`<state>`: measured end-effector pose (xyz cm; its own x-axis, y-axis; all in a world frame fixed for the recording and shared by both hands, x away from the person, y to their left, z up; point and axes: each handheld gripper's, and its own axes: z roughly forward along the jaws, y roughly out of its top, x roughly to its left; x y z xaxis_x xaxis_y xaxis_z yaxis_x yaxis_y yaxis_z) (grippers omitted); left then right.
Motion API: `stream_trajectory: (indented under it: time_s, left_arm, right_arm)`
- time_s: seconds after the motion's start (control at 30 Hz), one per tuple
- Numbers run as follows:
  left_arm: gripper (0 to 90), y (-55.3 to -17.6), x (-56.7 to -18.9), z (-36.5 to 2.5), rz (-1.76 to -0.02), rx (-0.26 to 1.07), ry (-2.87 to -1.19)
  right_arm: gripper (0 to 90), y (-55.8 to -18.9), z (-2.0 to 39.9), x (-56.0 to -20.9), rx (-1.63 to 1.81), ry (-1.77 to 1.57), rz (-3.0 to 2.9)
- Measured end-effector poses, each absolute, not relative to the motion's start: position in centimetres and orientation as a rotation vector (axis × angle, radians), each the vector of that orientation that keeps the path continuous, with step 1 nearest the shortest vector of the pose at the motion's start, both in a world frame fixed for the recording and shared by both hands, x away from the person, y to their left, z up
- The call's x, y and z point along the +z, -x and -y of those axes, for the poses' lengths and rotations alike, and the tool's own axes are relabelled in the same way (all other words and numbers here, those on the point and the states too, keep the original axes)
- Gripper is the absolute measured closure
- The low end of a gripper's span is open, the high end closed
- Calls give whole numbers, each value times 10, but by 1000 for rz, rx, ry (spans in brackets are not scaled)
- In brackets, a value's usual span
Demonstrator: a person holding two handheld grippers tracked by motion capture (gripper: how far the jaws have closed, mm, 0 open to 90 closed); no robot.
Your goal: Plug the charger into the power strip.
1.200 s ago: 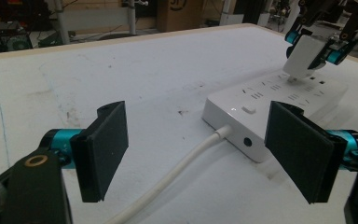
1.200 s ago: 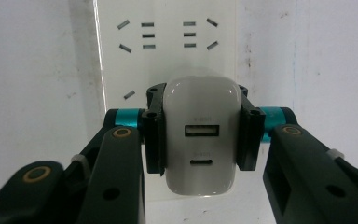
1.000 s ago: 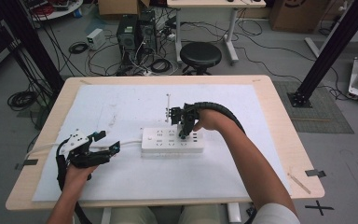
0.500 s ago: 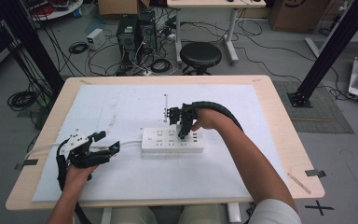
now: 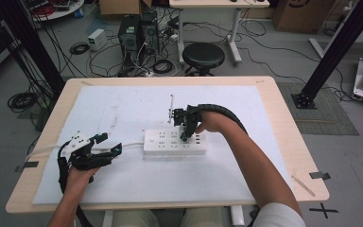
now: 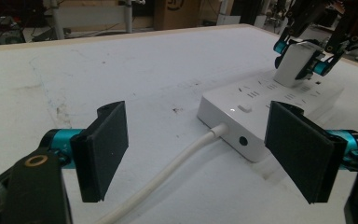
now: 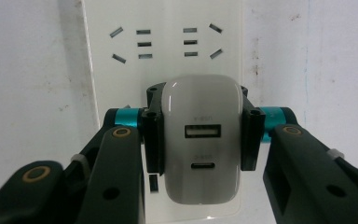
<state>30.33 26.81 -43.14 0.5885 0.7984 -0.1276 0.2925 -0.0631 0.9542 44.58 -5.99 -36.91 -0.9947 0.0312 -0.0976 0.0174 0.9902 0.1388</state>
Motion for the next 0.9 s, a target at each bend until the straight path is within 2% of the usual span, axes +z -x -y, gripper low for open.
stream_trajectory:
  time_s: [0.3, 0.33, 0.43, 0.57, 0.7, 0.9]
  left_arm:
    - [215, -300, -433, -268, -937, 531, -1623]
    - [215, -300, -433, -268, -935, 533, -1624]
    - [215, -300, -432, -269, -938, 530, -1620]
    - [215, -300, -433, -269, -939, 530, -1621]
    - [215, -300, -433, -268, -937, 531, -1623]
    - [215, -299, -431, -266, -934, 530, -1620]
  right_arm:
    - [620, -447, 67, -371, 311, -42, -3035]
    - [593, -446, 68, -371, 316, -69, -3032]
    - [413, -447, 73, -376, 363, -166, -3044]
    - [298, -451, 82, -370, 495, -345, -3030]
    - [210, -449, 91, -363, 561, -398, -2994]
    - [210, -443, 104, -351, 674, -477, -2900]
